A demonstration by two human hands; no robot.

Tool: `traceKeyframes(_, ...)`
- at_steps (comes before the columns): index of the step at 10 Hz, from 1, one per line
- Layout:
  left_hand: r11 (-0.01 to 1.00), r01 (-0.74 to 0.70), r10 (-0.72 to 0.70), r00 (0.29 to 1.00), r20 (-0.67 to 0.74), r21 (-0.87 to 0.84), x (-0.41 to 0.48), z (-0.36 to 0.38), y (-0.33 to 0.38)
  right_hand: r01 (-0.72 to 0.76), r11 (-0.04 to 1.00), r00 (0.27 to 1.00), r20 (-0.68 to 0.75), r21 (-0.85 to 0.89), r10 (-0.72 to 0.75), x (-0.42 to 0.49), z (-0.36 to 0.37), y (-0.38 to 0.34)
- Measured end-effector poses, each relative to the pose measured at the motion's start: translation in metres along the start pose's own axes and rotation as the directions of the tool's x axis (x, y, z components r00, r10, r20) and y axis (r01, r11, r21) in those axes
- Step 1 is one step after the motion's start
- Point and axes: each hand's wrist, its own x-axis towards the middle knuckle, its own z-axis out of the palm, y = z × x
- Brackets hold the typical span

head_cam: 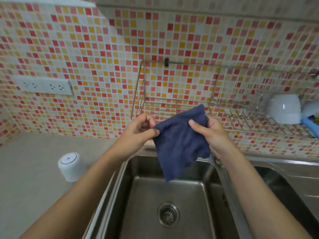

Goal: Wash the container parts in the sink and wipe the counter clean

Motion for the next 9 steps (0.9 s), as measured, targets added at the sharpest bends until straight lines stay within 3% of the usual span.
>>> traceKeyframes(1,0.972,-0.066,0.089,0.992,-0.093,0.226,0.031,-0.002,0.028,0.091,0.986,0.994,-0.054,-0.14,-0.099,0.029,-0.003,-0.015)
traceKeyframes(2,0.841,-0.086,0.233,0.949,-0.213,0.534,0.08,-0.011,0.06,0.19,0.965,0.977,-0.058,-0.183,-0.203,0.074,-0.004,-0.033)
traceKeyframes(3,0.77,-0.054,0.244,0.946,-0.215,0.635,0.106,-0.022,0.068,0.176,0.968,0.982,-0.039,-0.18,-0.186,0.098,-0.005,-0.035)
traceKeyframes(5,0.536,0.152,-0.007,0.984,-0.176,0.831,0.159,-0.039,0.021,0.104,0.852,0.984,-0.073,-0.512,-0.164,0.143,-0.004,0.004)
traceKeyframes(6,0.386,0.219,-0.102,0.976,-0.194,0.896,0.179,-0.037,-0.024,0.033,0.643,0.99,-0.063,-0.765,-0.127,0.162,-0.003,0.031)
traceKeyframes(7,0.3,0.262,-0.13,0.964,-0.233,0.917,0.184,-0.033,-0.039,-0.022,0.55,0.989,-0.098,-0.835,-0.108,0.166,-0.003,0.034)
traceKeyframes(8,0.309,0.254,-0.055,0.967,-0.249,0.917,0.184,-0.026,-0.042,-0.047,0.498,0.98,-0.137,-0.866,-0.144,0.162,0.0,0.027)
traceKeyframes(9,0.426,0.202,-0.013,0.976,-0.217,0.882,0.178,-0.026,-0.042,-0.044,0.534,0.974,-0.154,-0.844,-0.163,0.154,0.004,0.023)
